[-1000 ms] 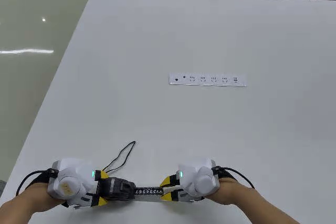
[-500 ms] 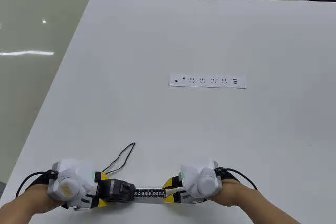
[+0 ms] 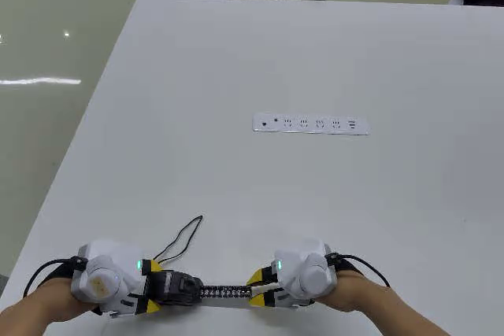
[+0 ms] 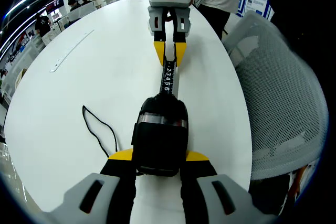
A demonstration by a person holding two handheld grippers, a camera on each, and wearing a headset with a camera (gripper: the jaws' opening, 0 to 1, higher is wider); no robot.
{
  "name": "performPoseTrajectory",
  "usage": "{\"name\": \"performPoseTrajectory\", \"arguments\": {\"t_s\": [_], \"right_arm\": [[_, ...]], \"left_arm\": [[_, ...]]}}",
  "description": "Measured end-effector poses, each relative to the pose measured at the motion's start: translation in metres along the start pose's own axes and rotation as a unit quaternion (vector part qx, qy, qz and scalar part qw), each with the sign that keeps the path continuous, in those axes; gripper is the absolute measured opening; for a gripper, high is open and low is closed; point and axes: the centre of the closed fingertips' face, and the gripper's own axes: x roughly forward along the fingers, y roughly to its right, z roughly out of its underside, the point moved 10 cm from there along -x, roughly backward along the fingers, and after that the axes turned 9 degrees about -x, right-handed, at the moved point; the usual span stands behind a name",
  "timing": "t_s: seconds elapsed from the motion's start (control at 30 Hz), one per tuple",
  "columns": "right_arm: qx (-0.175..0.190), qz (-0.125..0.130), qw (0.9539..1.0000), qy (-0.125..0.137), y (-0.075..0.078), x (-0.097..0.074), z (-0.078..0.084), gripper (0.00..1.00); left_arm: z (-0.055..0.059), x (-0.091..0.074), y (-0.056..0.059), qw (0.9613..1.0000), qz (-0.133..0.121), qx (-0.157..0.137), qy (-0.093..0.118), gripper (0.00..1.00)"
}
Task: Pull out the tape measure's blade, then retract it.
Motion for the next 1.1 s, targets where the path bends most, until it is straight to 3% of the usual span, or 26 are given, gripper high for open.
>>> {"name": "performPoseTrajectory", "arguments": {"t_s": [1.1], "right_arm": [[0.005,-0.003,0.9999,-0.008,-0.002,-0.012,0.010,0.10]], "left_arm": [[-0.001,0.000,0.000,1.0000,0.002,0.000,-0.001,0.28]]}}
